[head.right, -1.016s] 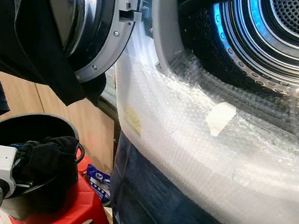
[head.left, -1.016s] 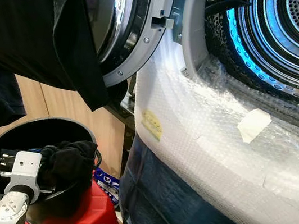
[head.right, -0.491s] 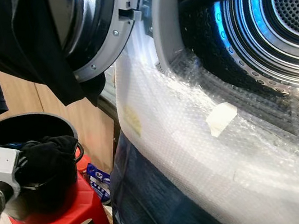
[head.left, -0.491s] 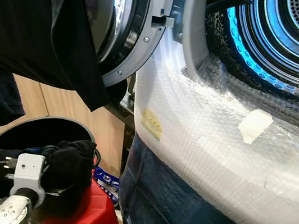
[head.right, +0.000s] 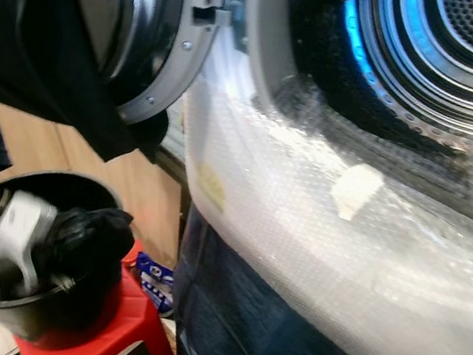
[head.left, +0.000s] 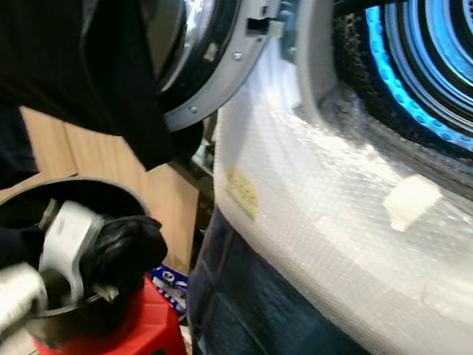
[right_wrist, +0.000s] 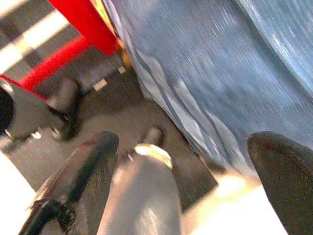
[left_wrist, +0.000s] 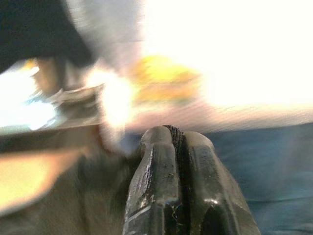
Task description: Clothes washing
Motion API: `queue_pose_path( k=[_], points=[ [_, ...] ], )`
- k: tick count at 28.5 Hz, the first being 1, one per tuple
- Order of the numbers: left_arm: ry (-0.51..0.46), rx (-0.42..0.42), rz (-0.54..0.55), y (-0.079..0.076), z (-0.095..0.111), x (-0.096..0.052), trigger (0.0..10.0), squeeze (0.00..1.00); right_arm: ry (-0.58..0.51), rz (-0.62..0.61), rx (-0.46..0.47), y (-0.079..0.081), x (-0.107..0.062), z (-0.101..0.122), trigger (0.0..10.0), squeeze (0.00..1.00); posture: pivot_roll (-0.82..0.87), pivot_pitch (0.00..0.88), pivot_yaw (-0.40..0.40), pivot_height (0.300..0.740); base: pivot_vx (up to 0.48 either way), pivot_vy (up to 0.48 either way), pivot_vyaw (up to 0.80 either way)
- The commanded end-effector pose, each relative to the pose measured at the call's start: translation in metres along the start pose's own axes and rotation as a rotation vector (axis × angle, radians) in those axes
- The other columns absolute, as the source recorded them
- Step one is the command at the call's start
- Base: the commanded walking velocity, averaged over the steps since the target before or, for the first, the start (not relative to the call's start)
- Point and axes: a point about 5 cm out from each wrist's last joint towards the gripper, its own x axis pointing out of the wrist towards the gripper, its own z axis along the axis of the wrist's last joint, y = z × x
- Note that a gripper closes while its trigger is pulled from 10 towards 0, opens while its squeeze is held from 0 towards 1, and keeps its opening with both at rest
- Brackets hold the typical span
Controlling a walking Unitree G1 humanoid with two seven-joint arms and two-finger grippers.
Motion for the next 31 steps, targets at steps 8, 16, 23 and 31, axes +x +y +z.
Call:
queue_pose_path(
  k=[8,16,23,31],
  points=[
    [0.025,-0.041,-0.225,-0.019,0.016,0.015,0.0,0.0,0.032,0.016,0.01,0.006,-0.001,-0.011,10.0,0.0,0.17,0.076,0.003,0.74,0.0,0.0,0.0],
    [0.357,-0.175,-0.344,-0.051,-0.084,0.037,0.0,0.0,-0.043,-0.019,0.023,-0.014,-0.002,0.0,10.0,0.0,0.11,0.084,0.007,0.74,0.0,0.0,0.0],
    [0.354,-0.212,-0.313,-0.052,-0.091,0.039,0.0,0.0,-0.079,-0.011,-0.009,-0.018,-0.002,0.007,10.0,0.0,0.09,0.09,0.0,0.74,0.0,0.0,0.0],
    [0.358,-0.182,-0.372,-0.064,-0.101,0.051,0.0,0.0,-0.089,-0.026,-0.007,-0.024,-0.003,0.007,10.0,0.0,0.08,0.09,-0.013,0.74,0.0,0.0,0.0]
  ],
)
